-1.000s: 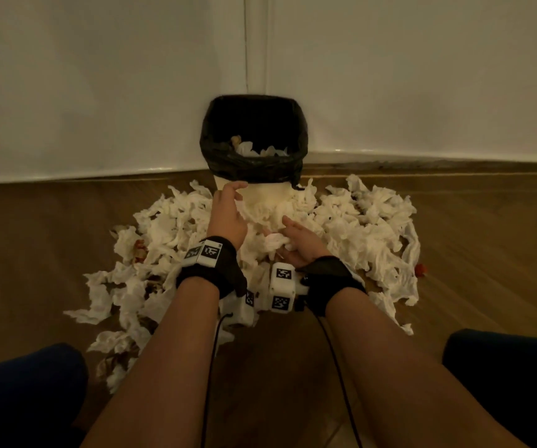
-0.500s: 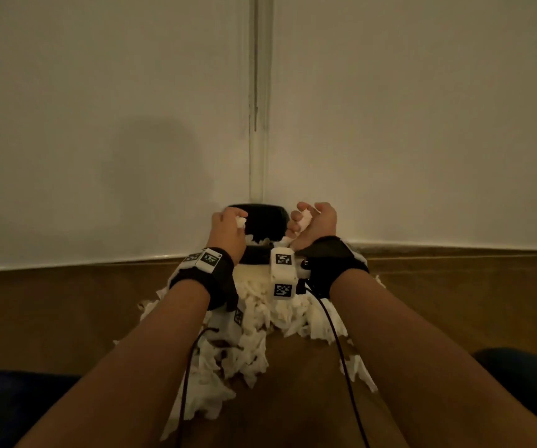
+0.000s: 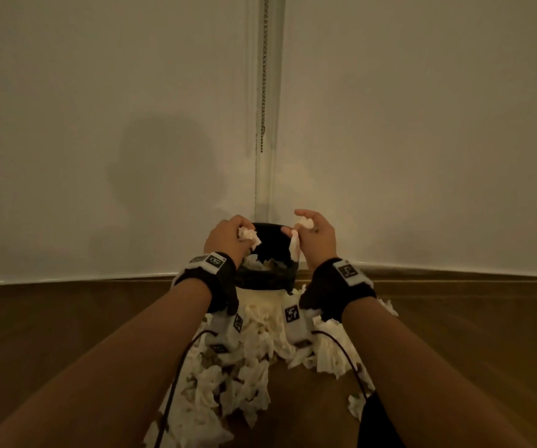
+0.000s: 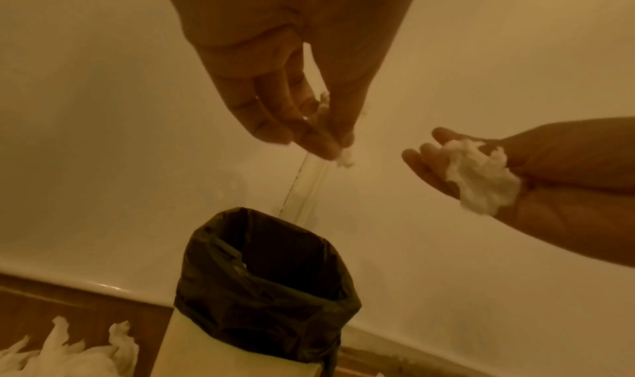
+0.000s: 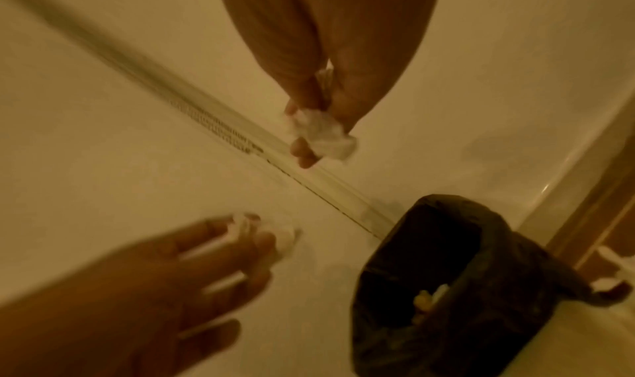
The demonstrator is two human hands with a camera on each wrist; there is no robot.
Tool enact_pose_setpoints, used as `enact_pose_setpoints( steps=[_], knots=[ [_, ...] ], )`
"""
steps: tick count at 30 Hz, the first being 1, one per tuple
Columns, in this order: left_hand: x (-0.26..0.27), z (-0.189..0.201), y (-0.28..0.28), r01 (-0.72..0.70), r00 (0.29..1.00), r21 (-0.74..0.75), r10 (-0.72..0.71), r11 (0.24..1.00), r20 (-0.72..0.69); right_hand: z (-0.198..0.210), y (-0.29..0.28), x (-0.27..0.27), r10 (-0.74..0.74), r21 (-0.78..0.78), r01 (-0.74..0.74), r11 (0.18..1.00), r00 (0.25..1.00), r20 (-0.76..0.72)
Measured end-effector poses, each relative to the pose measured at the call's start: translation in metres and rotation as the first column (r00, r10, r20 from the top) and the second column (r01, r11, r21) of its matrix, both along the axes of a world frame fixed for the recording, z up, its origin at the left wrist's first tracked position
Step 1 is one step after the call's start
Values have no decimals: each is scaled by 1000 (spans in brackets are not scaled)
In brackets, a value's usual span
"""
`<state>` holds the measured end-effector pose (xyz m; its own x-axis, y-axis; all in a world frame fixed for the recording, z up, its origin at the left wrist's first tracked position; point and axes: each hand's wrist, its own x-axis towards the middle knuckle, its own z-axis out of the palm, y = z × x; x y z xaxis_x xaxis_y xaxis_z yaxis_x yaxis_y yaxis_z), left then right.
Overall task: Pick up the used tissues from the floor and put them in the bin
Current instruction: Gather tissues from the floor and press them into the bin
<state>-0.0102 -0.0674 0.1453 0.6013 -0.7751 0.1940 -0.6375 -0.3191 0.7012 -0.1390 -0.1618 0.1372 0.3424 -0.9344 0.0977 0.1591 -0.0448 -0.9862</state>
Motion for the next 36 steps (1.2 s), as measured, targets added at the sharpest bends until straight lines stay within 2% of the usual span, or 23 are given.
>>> enact_pose_setpoints(
  steps=[4,9,11,14,16,17,19,21,23,26,28,30,33,35,36],
  knots=[
    [4,-23,-26,36,998,56,-39,998,55,-32,-17,19,-141,-121,117,986,965,-221],
    [14,-50,-47,0,999,54,-2,999,46,-66,-37,38,-166,-74,150,986,928,-333],
    [19,-57,-52,1,1000,71,-3,997,30,-73,-44,46,-101,-74,78,994,913,-395],
    [26,-64,-57,79,997,203,-82,976,5,-79,-49,53,116,19,-120,993,878,-464],
    [28,-67,-57,102,995,224,-100,969,-21,-84,-52,52,176,40,-182,983,838,-517],
    [29,-68,-55,100,995,203,-94,974,-37,-85,-54,51,157,9,-183,983,815,-559],
    [30,-71,-48,86,996,131,-81,988,-46,-86,-56,46,19,-102,-100,990,798,-602],
    [31,-76,-37,70,997,67,-68,995,-40,-85,-51,42,-149,-216,27,976,803,-577],
    [33,-86,-22,39,999,54,-38,998,-16,-86,-40,39,-205,-259,69,963,813,-545],
    [33,-107,2,-6,1000,117,5,993,2,-95,-18,38,-81,-208,-43,977,829,-554],
    [29,-122,21,-50,998,179,54,983,-17,-102,-1,38,49,-145,-169,975,796,-603],
    [26,-137,44,-87,995,261,97,961,-25,-111,17,39,214,-38,-330,943,690,-692],
    [21,-157,86,-105,989,395,139,913,-59,-127,44,38,411,161,-527,834,400,-819],
    [18,-169,114,-116,986,470,157,875,-49,-142,58,37,367,172,-604,778,216,-905],
    [16,-175,128,-115,986,507,161,854,-48,-151,64,36,319,152,-633,759,157,-935]
  ],
)
